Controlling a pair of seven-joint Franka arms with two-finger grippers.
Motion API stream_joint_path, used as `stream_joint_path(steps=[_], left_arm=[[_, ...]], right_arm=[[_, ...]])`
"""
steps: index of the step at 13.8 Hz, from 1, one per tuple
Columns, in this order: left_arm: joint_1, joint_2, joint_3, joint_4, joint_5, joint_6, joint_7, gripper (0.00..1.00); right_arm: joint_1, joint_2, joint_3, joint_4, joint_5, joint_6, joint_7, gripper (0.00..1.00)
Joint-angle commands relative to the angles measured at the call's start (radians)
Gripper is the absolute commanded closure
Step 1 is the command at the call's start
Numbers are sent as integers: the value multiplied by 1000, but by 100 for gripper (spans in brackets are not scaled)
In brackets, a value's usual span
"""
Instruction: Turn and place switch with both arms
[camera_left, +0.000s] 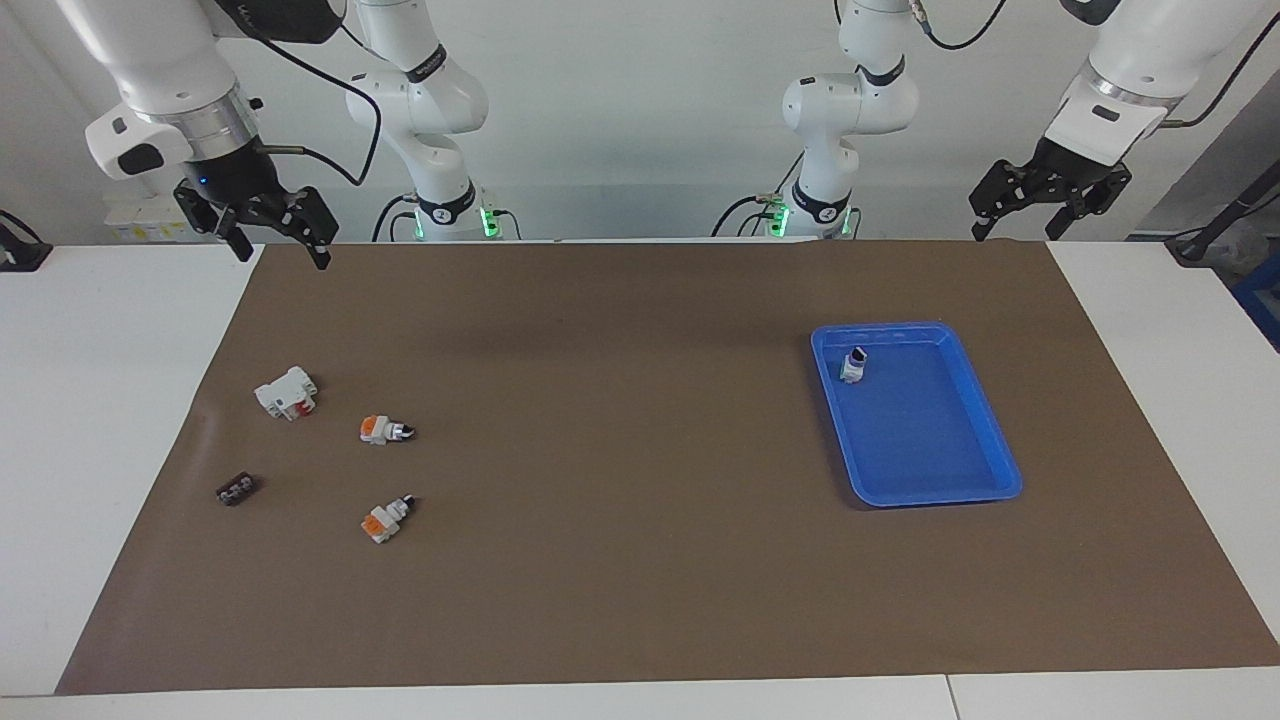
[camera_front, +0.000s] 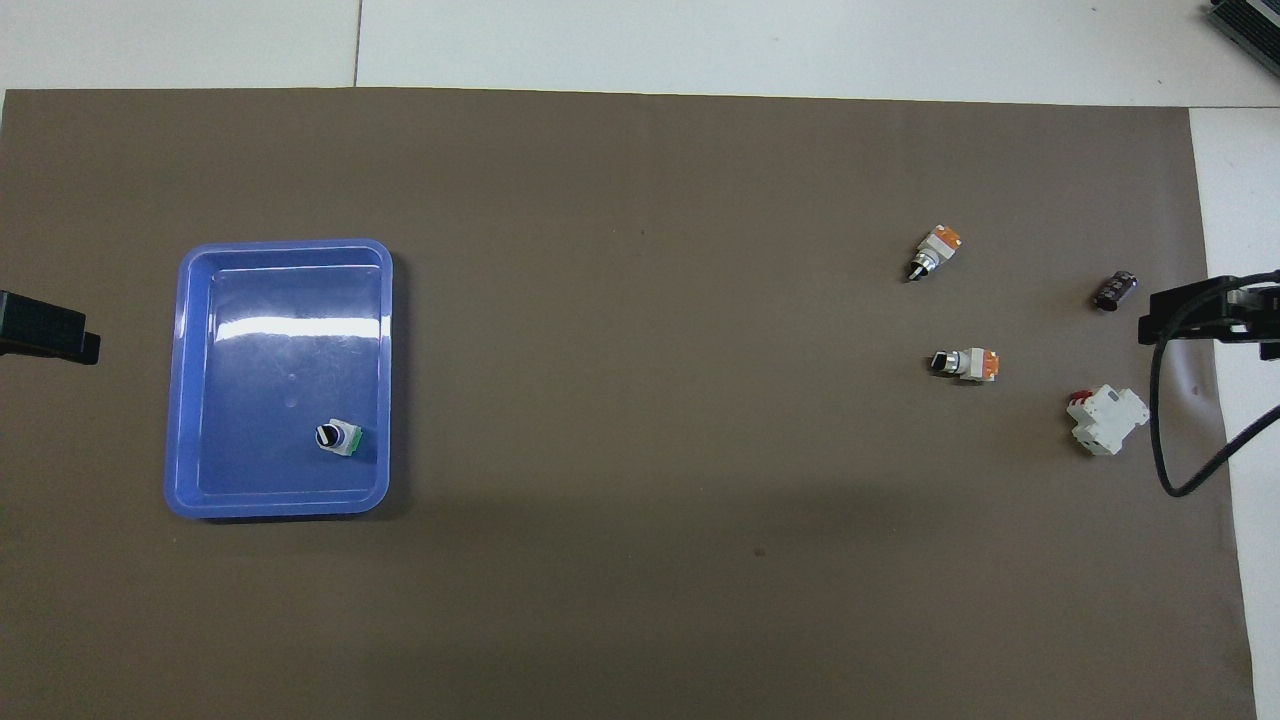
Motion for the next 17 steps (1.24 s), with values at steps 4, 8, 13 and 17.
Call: stream_joint_path(steps=[4,8,13,17], left_arm=[[4,-26,-3,-31,13,12,2,0],[4,-26,-3,-31,13,10,2,0],[4,-26,-3,-31,13,12,2,0],[4,-26,-3,-31,13,12,2,0]], right_arm=[[-2,-1,5,5,-19,-16,-19,0],[0,-1,5,4,-19,-14,-17,0],[-2,-5,5,-1,-19,-14,-16,0],[0,-7,5,-12,-18,-8,-17,0]])
